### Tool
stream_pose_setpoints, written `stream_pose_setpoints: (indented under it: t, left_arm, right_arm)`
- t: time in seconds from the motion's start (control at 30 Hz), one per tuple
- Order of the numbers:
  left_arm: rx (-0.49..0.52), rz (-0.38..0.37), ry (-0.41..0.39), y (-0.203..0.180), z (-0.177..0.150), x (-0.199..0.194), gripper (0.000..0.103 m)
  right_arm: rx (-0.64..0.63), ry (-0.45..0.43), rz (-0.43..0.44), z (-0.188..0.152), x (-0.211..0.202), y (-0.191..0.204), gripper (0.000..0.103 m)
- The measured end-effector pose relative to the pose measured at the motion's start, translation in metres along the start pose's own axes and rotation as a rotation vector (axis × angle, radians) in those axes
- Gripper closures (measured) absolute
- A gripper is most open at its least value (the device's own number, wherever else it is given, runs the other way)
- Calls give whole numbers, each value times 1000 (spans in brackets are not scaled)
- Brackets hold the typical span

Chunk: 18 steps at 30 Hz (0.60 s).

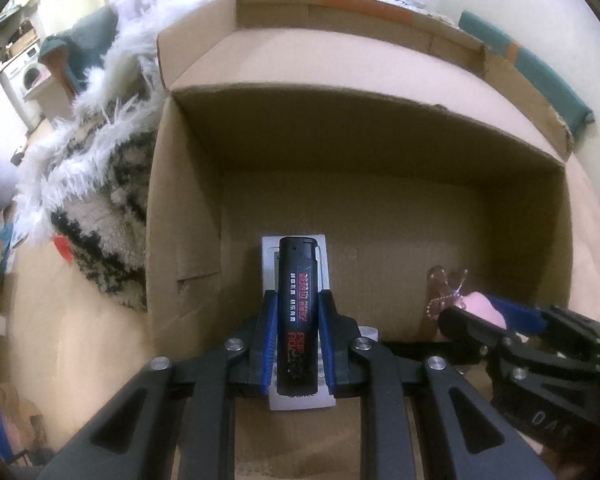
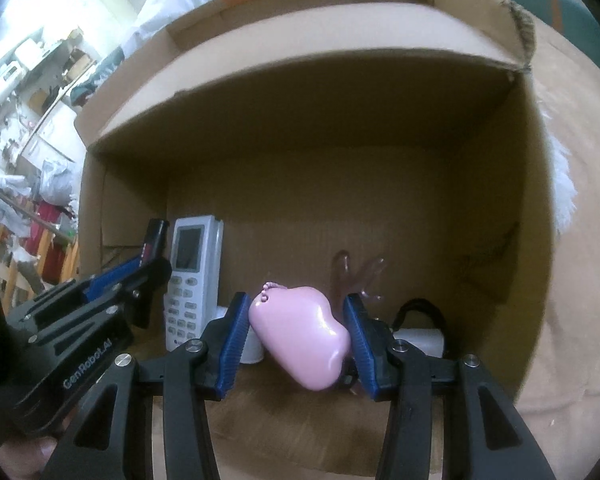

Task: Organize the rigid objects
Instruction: 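Carry the marker with the left tool into the box while the right carries the keychain in, then open both tools to release the marker and keychain inside the box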

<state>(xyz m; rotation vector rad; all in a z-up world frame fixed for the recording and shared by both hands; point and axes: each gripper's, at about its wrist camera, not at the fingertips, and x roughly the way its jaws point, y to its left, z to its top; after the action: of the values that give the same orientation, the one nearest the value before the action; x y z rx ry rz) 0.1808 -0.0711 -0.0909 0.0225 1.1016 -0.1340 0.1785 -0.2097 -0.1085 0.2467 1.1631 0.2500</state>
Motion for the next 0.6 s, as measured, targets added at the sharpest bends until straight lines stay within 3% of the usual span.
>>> stream_pose_setpoints:
  t: [0.2, 0.6]
  left_arm:
    - [-10, -5, 35, 0, -2, 13, 85]
    - [14, 56, 22, -12, -8, 21, 85]
  right_arm:
    - [35, 40, -12, -1, 5, -6, 53]
    - [101, 82, -21, -1, 6, -15, 52]
